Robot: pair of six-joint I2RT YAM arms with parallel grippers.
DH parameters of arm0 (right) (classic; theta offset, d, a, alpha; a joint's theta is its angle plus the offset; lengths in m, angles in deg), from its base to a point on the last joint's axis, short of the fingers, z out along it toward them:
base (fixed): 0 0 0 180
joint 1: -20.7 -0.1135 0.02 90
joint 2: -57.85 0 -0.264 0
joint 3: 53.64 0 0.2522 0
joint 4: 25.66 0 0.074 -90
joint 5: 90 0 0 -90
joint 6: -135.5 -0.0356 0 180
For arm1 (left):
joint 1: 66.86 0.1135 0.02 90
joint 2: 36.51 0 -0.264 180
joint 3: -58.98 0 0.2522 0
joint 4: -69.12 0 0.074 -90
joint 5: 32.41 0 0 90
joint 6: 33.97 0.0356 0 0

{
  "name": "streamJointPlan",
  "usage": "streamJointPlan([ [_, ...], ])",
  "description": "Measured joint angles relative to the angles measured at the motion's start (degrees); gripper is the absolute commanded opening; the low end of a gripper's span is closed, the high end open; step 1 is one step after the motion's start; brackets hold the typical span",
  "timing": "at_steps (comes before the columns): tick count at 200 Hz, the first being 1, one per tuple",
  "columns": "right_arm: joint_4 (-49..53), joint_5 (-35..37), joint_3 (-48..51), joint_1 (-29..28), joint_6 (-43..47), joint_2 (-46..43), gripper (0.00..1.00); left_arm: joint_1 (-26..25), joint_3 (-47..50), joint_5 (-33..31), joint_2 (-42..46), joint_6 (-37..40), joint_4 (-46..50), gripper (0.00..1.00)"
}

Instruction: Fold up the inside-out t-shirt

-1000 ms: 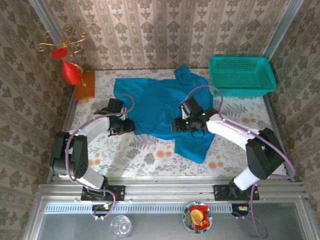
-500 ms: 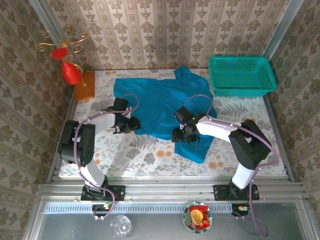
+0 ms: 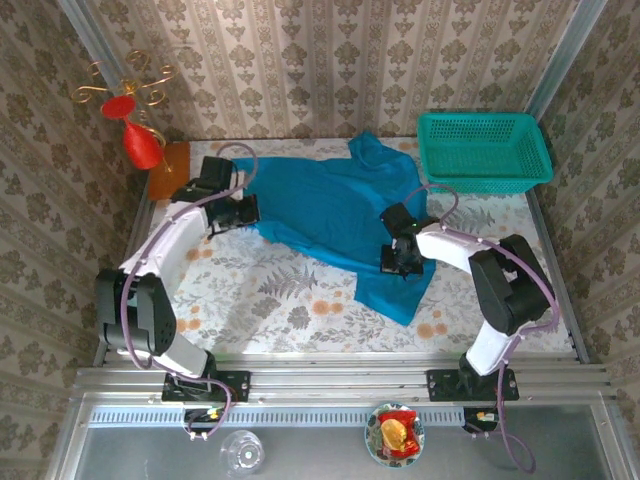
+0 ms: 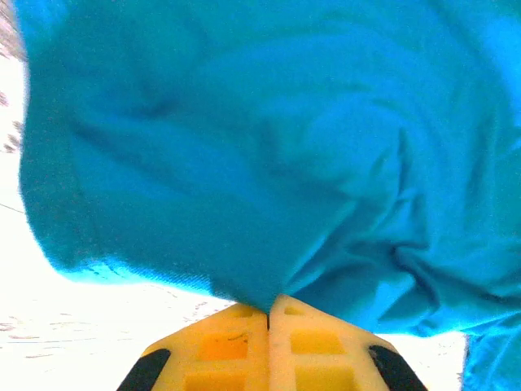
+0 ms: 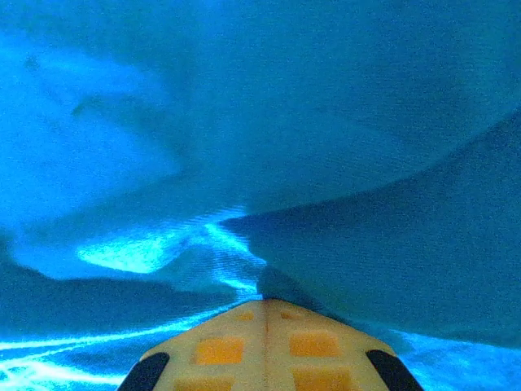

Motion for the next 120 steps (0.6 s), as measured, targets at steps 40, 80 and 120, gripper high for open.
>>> streamJointPlan([
  [40, 0.07, 0.02, 1.57, 3.93, 0.94, -1.38, 0.0, 4.04, -0.13, -2.93, 1.49, 3.5, 6.03, 0.02],
  [80, 1.77, 0.7, 2.51, 5.11, 0.94, -2.86, 0.16, 6.4, 5.75, -5.44, 2.12, 4.81, 8.63, 0.34],
  [120, 4.17, 1.53, 2.51, 5.11, 1.05, -5.75, 0.31, 6.19, 11.47, -6.27, 5.84, 3.65, 8.44, 0.41],
])
